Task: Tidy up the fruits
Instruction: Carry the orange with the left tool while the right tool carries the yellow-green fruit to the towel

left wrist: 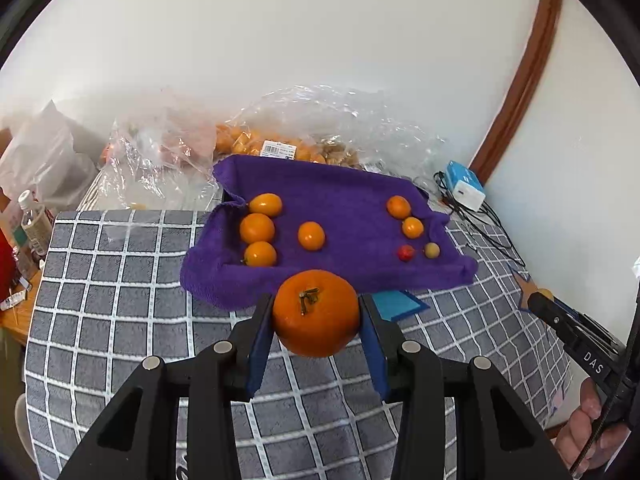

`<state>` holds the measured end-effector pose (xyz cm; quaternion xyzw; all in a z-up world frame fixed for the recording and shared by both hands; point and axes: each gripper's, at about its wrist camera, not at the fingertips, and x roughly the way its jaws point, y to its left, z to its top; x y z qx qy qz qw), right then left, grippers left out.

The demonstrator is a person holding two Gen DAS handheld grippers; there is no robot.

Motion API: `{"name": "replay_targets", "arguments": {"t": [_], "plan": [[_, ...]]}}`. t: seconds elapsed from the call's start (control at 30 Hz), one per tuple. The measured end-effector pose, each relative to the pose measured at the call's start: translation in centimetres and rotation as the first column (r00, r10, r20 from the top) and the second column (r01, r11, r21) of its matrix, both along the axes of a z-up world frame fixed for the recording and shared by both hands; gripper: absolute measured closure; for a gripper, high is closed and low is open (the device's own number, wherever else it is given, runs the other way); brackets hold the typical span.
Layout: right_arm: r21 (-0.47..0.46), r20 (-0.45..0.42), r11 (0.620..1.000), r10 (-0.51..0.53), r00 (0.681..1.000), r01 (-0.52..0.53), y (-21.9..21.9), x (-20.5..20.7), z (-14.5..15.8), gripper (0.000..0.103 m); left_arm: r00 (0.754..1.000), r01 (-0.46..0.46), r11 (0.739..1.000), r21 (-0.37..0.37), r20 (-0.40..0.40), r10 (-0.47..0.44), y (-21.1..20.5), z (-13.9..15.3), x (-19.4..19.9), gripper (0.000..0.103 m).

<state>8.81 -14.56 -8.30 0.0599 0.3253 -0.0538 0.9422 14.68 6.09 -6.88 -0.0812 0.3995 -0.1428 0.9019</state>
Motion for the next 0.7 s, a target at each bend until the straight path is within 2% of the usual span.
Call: {"name": "replay_targets", "arguments": {"t": [0.17,0.37,0.5,0.7], "plan": [[0.002,0.005,0.999,0.039,0.999,-0.039,-0.6,-1.7,0.2,0.076,0.999,-0.036,0.999,-0.017,0.033,0.037,-0.3,0.9,-2.7,0.064],[-0.009,0.035,0.996,0.089,0.995,-0.089,-1.6,-3.6,2.2,0.076,0.994,-0.086,0.996,-0.027,0.065,0.088,-0.6,2.8,-5.3,0.064],[-0.033,0.060,0.993,0.116,0.991,-0.115,-1.8,-4.7,3.5,0.076,0.992,-0.105,0.994,-0.040,0.071,0.107,-0.9,4.0,-6.3,0.064],[-0.008,0.080,0.990,0.144,0.986,-0.144,-2.4,-4.5,4.4,0.076,0.988,-0.130,0.991,-0.020,0.077,0.131,-1.3,5.0,-6.5,0.064]]}}
